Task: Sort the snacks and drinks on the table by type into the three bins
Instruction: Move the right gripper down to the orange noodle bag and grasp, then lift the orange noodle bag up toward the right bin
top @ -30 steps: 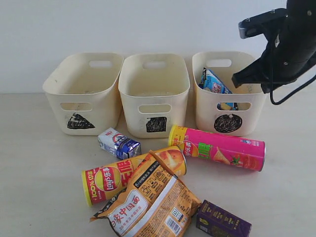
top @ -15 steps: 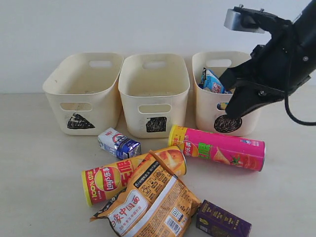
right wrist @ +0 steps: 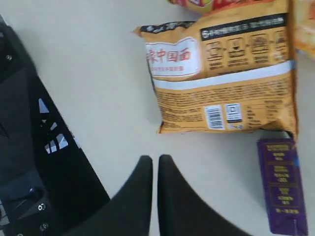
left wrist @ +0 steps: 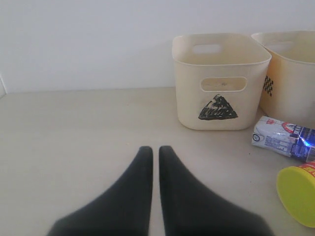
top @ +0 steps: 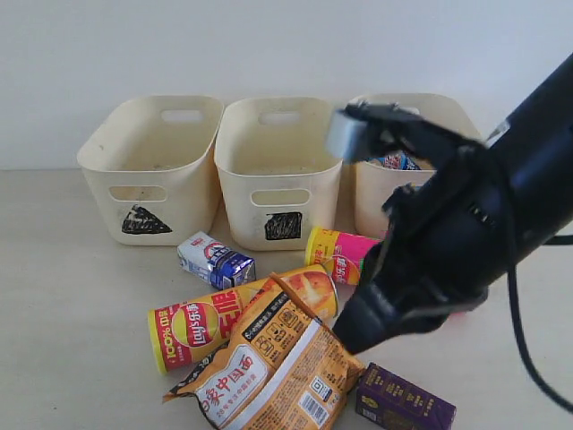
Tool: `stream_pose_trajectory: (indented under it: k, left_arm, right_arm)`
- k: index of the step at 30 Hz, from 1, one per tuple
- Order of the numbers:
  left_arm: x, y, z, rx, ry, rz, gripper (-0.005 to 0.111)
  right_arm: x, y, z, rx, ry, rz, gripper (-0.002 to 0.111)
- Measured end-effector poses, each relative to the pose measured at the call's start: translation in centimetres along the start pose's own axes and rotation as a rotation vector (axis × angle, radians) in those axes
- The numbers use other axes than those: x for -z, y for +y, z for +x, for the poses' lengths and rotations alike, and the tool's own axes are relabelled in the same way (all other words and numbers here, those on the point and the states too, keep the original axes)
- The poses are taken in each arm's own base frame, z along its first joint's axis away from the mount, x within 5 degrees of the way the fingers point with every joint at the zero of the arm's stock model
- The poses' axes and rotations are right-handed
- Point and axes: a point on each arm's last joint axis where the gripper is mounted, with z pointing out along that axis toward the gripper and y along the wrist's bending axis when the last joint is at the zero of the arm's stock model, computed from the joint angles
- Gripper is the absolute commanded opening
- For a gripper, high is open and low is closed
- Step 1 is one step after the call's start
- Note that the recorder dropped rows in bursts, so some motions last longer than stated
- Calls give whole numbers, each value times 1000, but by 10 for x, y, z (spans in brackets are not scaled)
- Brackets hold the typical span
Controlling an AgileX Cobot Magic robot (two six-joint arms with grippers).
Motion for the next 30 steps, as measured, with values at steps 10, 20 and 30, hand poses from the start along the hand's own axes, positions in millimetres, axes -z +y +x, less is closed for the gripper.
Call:
stream_pose_trajectory:
  k: [10, 20, 30]
  left_arm:
    - [0, 0, 0, 0, 0, 0, 4]
    - [0, 0, 0, 0, 0, 0, 4]
    - [0, 0, 0, 0, 0, 0, 4]
  right_arm:
    - [-37, 55, 4, 294, 8, 8, 41]
    - [-89, 80, 8, 445, 74, 105, 86]
    - [-151, 32, 0, 167, 66, 464, 86]
